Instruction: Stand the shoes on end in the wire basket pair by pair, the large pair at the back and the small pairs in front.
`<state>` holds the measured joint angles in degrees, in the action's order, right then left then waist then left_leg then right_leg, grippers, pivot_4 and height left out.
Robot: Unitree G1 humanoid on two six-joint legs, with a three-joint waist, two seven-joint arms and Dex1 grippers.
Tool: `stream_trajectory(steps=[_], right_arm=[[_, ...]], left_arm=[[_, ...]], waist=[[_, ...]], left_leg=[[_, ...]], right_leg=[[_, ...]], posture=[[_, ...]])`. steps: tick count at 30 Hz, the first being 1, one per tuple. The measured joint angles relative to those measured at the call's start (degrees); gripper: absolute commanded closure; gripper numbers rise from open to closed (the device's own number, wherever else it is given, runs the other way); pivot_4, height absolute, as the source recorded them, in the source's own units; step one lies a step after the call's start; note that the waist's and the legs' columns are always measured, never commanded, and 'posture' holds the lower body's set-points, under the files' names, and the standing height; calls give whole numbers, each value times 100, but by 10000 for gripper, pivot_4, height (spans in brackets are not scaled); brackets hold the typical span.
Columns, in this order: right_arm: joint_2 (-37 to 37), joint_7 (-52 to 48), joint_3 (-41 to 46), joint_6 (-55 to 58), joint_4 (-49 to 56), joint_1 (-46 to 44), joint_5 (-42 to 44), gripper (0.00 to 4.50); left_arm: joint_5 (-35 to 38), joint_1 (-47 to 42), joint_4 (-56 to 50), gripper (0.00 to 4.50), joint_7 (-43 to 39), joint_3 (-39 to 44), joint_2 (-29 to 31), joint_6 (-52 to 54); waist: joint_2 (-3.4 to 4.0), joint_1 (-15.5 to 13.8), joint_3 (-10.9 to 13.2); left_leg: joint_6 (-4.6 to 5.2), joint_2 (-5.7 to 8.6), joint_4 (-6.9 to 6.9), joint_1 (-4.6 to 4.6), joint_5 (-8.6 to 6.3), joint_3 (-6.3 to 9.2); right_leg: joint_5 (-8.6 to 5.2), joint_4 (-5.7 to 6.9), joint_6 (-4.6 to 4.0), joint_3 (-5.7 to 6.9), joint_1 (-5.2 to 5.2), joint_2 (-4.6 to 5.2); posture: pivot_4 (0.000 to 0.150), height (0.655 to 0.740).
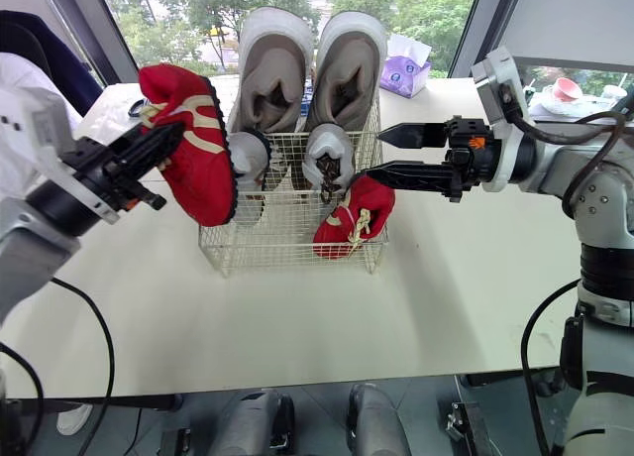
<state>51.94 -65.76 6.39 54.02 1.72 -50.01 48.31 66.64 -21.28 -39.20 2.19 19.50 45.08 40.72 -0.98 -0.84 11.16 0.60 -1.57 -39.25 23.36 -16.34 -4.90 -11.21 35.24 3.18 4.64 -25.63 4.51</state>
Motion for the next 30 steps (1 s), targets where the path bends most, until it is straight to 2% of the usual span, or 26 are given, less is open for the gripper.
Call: stream_trajectory(steps=[5, 7, 9, 13, 17, 22, 30], right_arm=[[0, -136, -111, 6, -132, -274, -109, 0], [-3, -221, -222, 5, -318, -334, -228, 0], [-4, -258, -284, 4, -381, -390, -274, 0], [-64, -390, -336, -20, -555, -610, -419, 0], [-129, -442, -355, -73, -689, -625, -505, 0], [-169, -439, -362, -98, -805, -640, -566, 0], [-190, -310, -285, -51, -723, -608, -572, 0]], left_arm=[[-1344, 41, -102, 43344, -322, -777, -204, -419], [-2154, 92, -217, 43344, -325, -1149, -412, -712], [-2530, 117, -262, 43344, -316, -1295, -474, -817], [-3754, 163, -362, 43344, -210, -1776, -781, -1067], [-4481, 346, -492, 43344, -234, -2036, -896, -1307], [-5796, 872, -576, 43344, -365, -2565, -981, -2151], [-7091, 1154, 39, 43344, -420, -2992, -1714, -3409]], waist=[[0, 4, -1], [0, -3, -1], [0, -5, -1], [1, -9, -2], [1, -5, -2], [1, 2, -2], [3, 1, -3]], left_leg=[[2, 0, 0, -2, -1, 0], [3, 0, -1, -3, -1, 0], [3, -4, -1, -3, -1, 3], [6, -4, -3, -4, 1, 8], [7, -6, -3, -4, 2, 9], [9, -9, -2, -4, 0, 6], [11, -14, -2, -5, 0, 7]], right_leg=[[0, -5, 1, 0, 7, 1], [0, -5, 1, 0, 9, 2], [0, -4, 1, 1, 10, 3], [0, -3, 0, 2, 14, 2], [0, -4, 1, 2, 14, 3], [0, -4, 0, 3, 12, 3], [0, -3, 0, 7, 12, 5]], posture=[[1500, 7400], [1500, 7400], [1500, 7400], [1500, 7400], [1500, 7400], [1500, 7400], [1500, 7400]])
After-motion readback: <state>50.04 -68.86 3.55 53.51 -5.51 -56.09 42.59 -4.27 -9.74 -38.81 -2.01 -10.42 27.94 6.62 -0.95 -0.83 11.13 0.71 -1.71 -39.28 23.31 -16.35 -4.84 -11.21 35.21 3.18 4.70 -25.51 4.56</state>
